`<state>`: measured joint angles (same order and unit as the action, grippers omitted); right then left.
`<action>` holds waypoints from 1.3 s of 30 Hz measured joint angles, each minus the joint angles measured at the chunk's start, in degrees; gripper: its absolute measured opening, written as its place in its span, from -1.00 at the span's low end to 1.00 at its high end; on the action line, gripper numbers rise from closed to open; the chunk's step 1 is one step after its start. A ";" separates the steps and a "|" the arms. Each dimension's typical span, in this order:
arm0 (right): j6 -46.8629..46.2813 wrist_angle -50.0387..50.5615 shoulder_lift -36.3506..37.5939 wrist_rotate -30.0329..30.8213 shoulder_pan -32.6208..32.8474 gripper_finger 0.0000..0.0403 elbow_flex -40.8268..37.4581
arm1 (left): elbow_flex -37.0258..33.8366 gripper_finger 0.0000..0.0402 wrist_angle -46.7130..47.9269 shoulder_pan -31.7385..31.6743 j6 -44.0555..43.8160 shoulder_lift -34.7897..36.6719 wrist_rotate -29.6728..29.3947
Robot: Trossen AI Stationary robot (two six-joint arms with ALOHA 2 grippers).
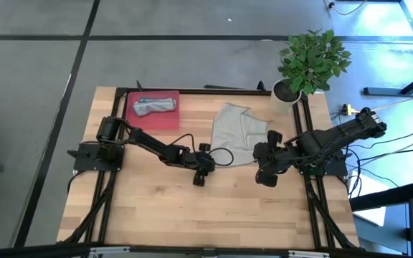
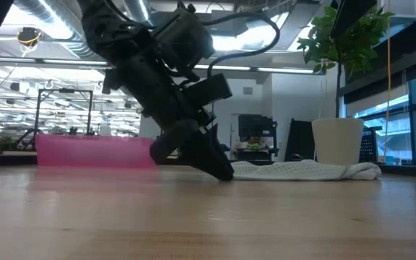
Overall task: Roll microfiber towels into tight, uniform cylinder then place into a basket
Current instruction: Fold the gray towel
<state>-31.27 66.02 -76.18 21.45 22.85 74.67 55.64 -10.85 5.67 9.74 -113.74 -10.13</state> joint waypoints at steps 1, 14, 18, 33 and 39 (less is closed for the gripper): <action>0.00 0.00 0.00 0.00 0.00 -0.37 0.00 | 0.06 -0.50 0.67 0.00 -0.02 -0.02 0.05; 0.31 0.11 0.00 -0.03 0.01 -0.37 0.00 | 0.00 -0.99 4.34 1.25 -1.66 0.45 -0.11; 2.29 -0.69 -0.04 -0.07 0.02 -0.37 -2.40 | -0.21 -1.00 6.71 3.43 -5.98 1.69 -1.03; -6.13 -28.88 -0.04 -5.42 -4.01 -0.37 -25.52 | -0.62 -1.00 25.01 13.71 -23.44 10.48 -1.46; 2.42 -35.18 -0.04 -11.19 -6.76 -0.37 -31.53 | -0.31 -1.00 30.44 17.83 -32.54 10.68 -2.23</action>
<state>-28.84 30.84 -76.23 10.26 16.09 43.14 55.33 19.59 23.50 -22.80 -103.06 -12.36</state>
